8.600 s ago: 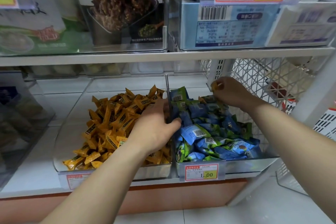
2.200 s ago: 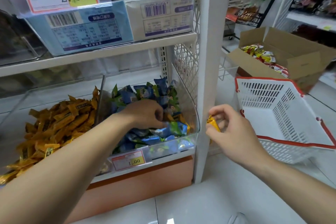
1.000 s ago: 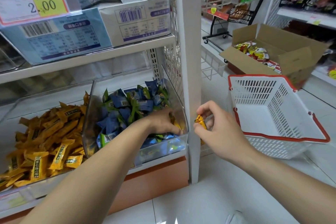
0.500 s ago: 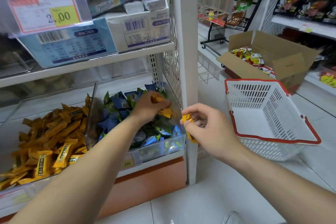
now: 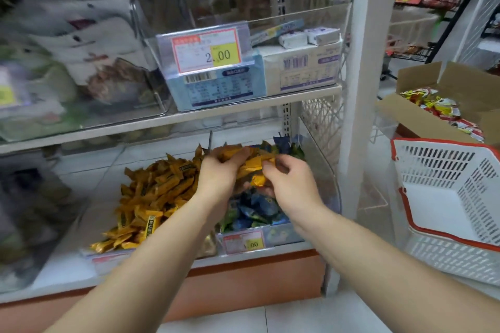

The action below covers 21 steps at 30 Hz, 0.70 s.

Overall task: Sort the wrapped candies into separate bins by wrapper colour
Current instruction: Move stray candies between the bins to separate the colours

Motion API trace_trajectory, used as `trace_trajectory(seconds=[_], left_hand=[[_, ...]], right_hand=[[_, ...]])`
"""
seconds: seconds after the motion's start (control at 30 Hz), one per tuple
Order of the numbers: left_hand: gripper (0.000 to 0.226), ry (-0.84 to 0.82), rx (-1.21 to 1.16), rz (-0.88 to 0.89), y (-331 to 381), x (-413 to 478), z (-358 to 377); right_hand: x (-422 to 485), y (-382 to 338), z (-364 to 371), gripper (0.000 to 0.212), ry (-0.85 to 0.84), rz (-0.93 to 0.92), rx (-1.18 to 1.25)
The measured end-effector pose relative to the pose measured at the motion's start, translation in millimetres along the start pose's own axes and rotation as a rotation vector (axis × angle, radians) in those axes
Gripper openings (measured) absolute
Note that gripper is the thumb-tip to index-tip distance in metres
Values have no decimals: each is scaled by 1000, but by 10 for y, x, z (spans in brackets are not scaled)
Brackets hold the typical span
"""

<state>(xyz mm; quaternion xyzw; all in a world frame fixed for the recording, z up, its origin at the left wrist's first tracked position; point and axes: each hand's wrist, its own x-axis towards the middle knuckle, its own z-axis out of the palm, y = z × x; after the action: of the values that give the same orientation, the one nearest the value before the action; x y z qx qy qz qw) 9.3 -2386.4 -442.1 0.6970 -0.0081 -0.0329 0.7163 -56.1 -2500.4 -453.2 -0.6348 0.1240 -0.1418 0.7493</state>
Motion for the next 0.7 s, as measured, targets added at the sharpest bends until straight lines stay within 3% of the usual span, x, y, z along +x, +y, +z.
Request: trace_trajectory(seconds=[0.17,0.27,0.47,0.53,0.57,0.63,0.7], left_hand=[[6,118,61,130,-27,-61,-408],[8,217,191,299,-30,12,-652],[7,487,318,394,65,376,-1075],[5,549,389,420,27,478,-1215],[4,555,428,413,-4,524,-1279],[20,509,513,352,-80,623,-1365],[41,393,586,262,-163,698,-1408]], right_hand=[[60,41,596,18,-65,-3,-35],[124,54,901,18,-95,23,9],[313,43,1370,24,-229,190,247],[377,91,1462,38,-293,135,69],[399,111,1488,34,-332,44,-72],[435,126,1520,16,-400,-171,-337],[480,142,1548,28,-462,-266,-538]])
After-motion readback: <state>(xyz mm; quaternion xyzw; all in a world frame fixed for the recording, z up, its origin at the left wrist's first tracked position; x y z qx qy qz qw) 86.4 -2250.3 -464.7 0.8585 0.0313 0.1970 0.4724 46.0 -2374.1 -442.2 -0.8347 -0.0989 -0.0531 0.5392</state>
